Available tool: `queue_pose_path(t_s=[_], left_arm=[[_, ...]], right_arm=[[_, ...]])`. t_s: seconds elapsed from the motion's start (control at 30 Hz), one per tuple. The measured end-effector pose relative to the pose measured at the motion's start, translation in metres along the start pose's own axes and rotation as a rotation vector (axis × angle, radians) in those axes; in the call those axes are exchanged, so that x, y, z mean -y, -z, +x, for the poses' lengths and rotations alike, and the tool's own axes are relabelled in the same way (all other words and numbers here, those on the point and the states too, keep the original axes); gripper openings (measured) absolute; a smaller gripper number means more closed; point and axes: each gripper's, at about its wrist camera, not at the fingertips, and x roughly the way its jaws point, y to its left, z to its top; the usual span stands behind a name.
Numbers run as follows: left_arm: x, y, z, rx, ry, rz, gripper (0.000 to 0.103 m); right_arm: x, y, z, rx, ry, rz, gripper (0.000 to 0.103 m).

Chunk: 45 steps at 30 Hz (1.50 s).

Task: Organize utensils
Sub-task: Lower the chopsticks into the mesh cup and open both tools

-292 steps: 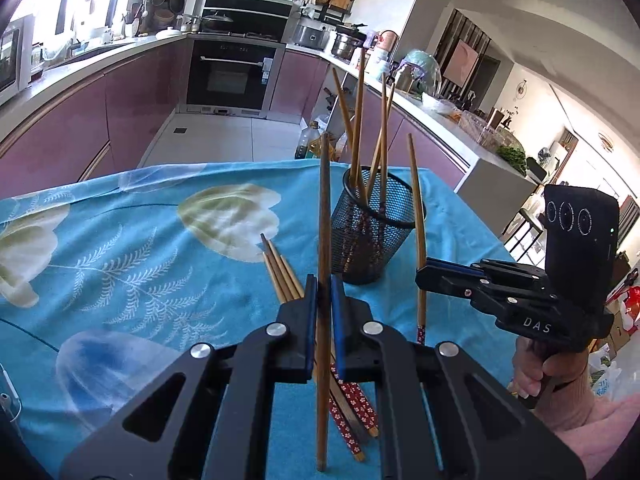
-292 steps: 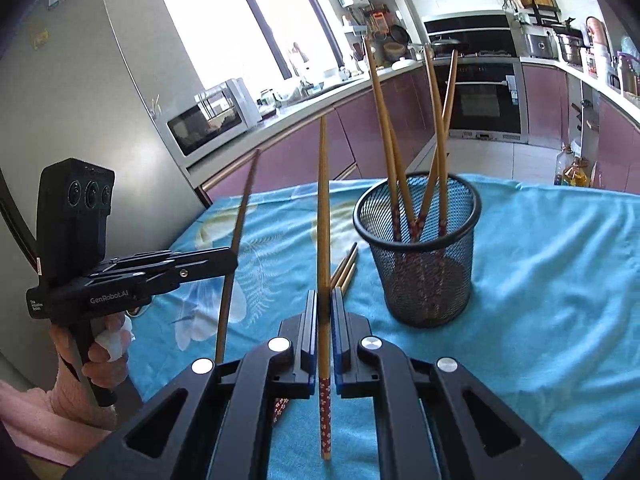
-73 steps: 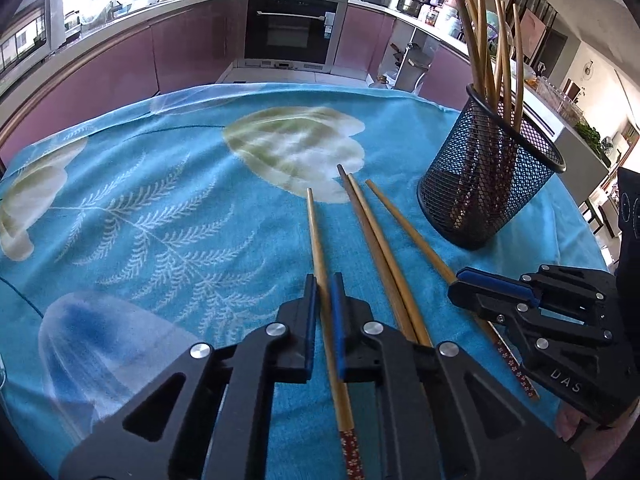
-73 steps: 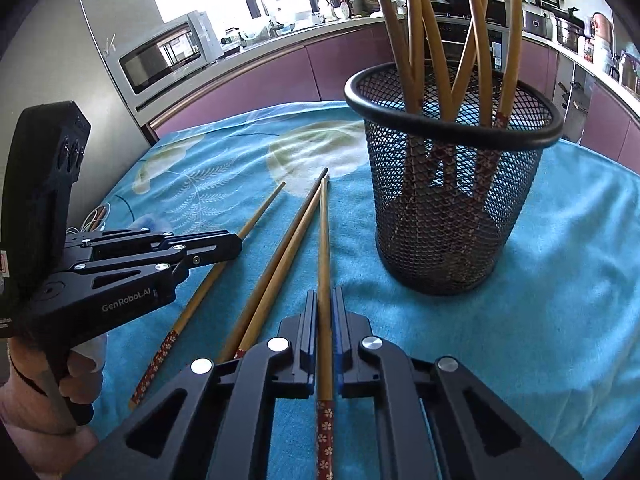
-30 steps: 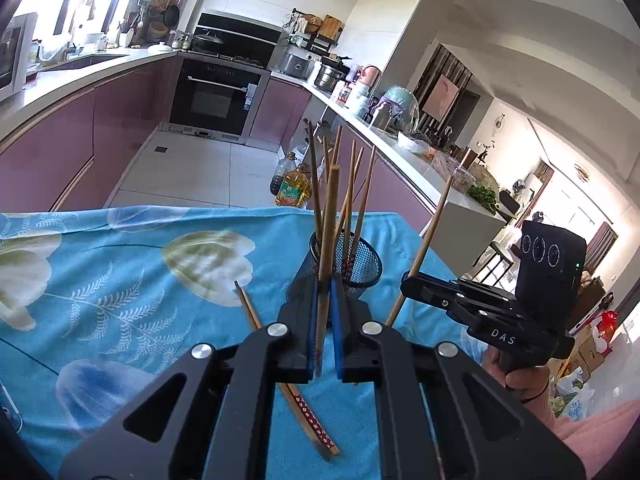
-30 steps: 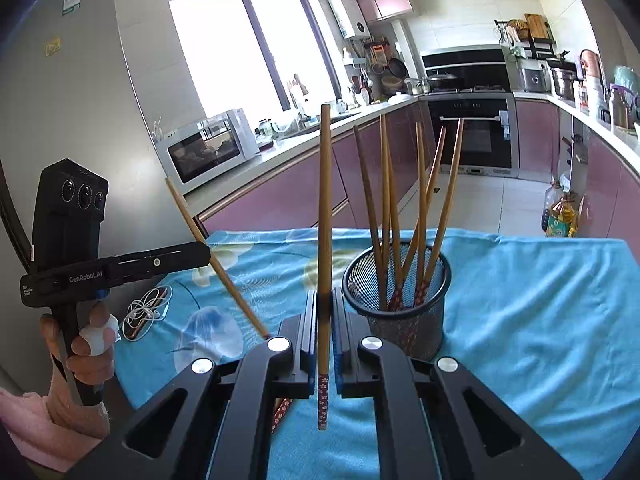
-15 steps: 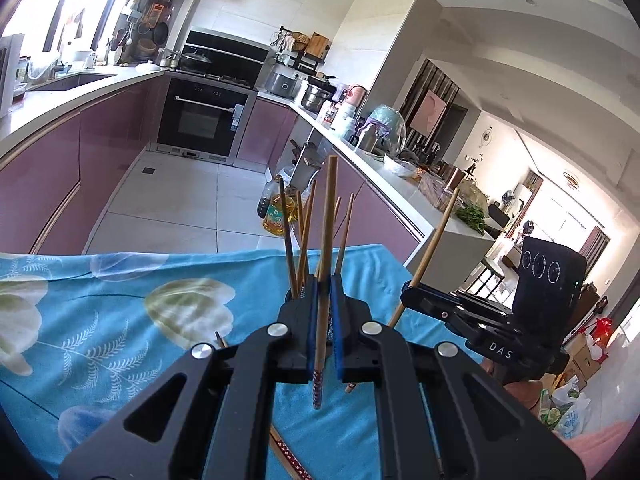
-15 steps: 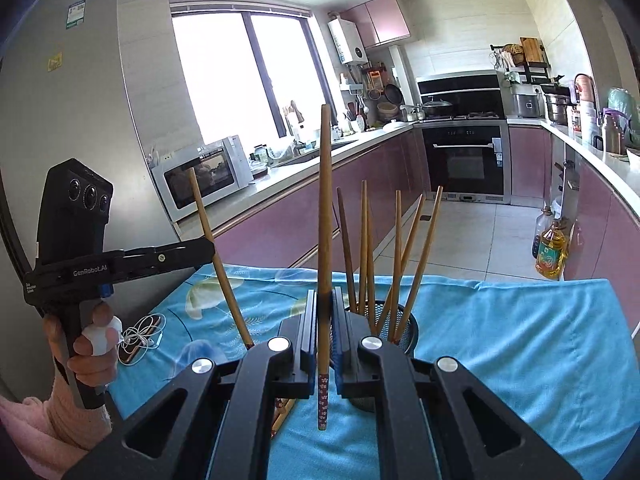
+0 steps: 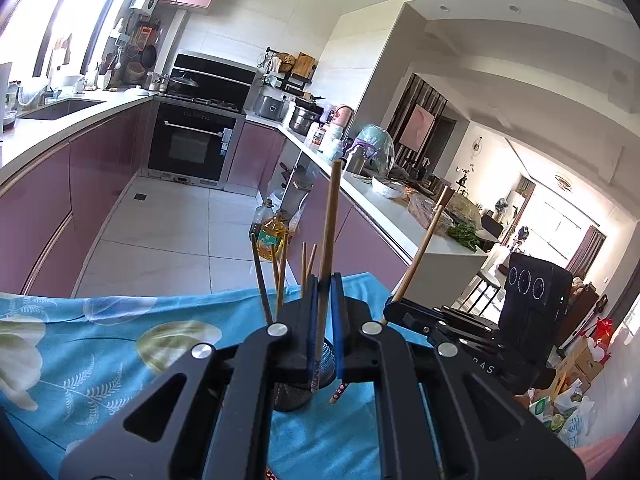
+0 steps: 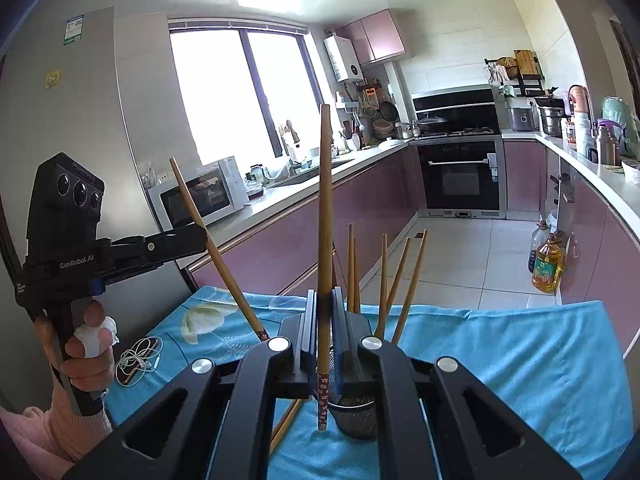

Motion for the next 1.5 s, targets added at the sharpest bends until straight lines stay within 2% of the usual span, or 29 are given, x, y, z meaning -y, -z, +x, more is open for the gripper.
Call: queue_pose_path(t_s=[0.57,0.93,1.17,1.5], left_arm=[[-0.002,-0.01,0.024,-0.015,-0.054,0.002,0.007],[0.0,-0.002,0.042,-0.103,-0.086,0.059,0.007],[0.003,0.006,0.059,-0.191,-0.111,0.112,0.007],[-0.005,0.011,0.087,-0.26,-0.137,0.112,0.007]], right_arm=[[0.014,-0.011,0.02,0.016,0.035,0.017,0.006],[0.02,0.004,0.049,-0.069,0.062,0.023,0.006],[0.025,0.016,0.065,-0.138,0.066,0.029,0.006],[0.031,0.025,0.083,-0.191,0.077,0.046,0.006]])
